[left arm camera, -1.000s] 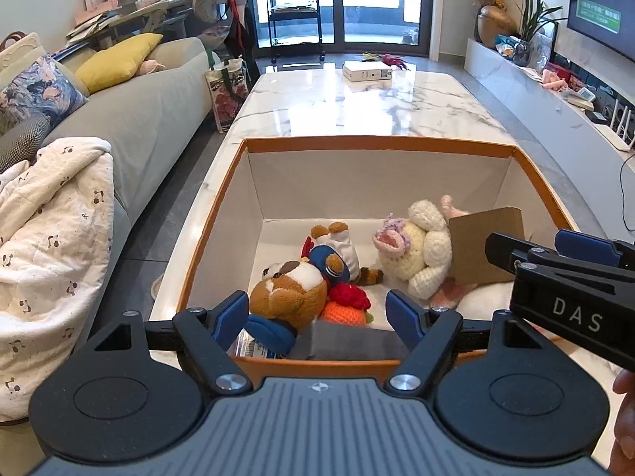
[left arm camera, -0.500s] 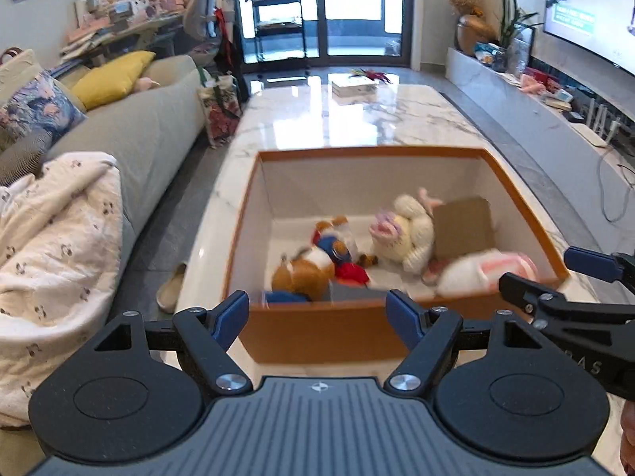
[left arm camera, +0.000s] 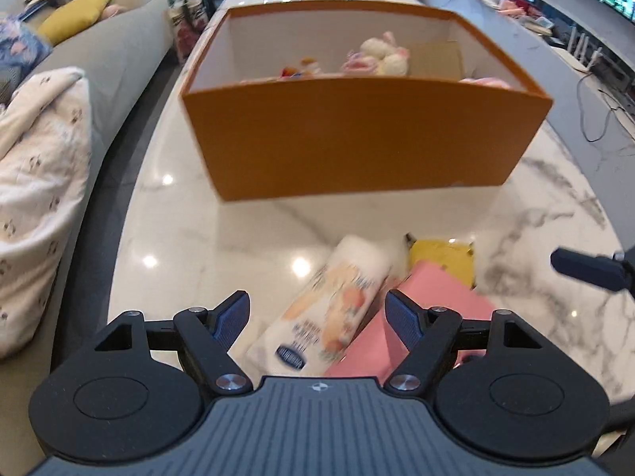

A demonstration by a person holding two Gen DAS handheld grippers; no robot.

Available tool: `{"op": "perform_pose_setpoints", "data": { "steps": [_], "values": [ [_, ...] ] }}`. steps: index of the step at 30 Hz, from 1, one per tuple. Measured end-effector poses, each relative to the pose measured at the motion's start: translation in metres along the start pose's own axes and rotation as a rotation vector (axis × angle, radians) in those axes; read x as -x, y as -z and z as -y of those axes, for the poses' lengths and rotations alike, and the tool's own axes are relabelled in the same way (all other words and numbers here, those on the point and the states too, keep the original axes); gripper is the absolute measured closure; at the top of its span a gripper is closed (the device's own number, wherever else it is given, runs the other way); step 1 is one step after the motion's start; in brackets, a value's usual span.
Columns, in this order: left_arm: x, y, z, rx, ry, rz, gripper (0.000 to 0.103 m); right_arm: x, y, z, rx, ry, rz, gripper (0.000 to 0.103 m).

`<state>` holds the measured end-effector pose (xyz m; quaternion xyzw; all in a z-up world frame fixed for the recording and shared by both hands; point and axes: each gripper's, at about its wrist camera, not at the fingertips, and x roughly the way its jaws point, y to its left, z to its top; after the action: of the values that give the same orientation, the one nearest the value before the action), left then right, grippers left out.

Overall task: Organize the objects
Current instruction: 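Move the left tool to the white Vaseline bottle while the right tool approaches the pink wallet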

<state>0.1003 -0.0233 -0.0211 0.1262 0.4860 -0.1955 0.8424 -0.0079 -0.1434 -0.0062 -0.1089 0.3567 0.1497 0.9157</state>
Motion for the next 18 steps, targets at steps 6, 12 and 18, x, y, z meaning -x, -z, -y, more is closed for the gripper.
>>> {"op": "perform_pose_setpoints", "data": {
  "steps": [6,12,18],
  "values": [
    [-0.005,0.009,-0.010,0.074,-0.006,-0.009,0.014,-0.009,0.008,-0.015,0.044,-0.015,-0.007,0.018],
    [-0.007,0.000,-0.010,0.066,0.006,-0.056,0.014,-0.014,0.010,-0.006,0.062,-0.014,-0.042,0.014],
    [-0.014,0.002,-0.004,-0.024,-0.044,-0.119,0.016,-0.019,0.008,0.019,0.026,-0.004,-0.053,0.014]
  ]
}}
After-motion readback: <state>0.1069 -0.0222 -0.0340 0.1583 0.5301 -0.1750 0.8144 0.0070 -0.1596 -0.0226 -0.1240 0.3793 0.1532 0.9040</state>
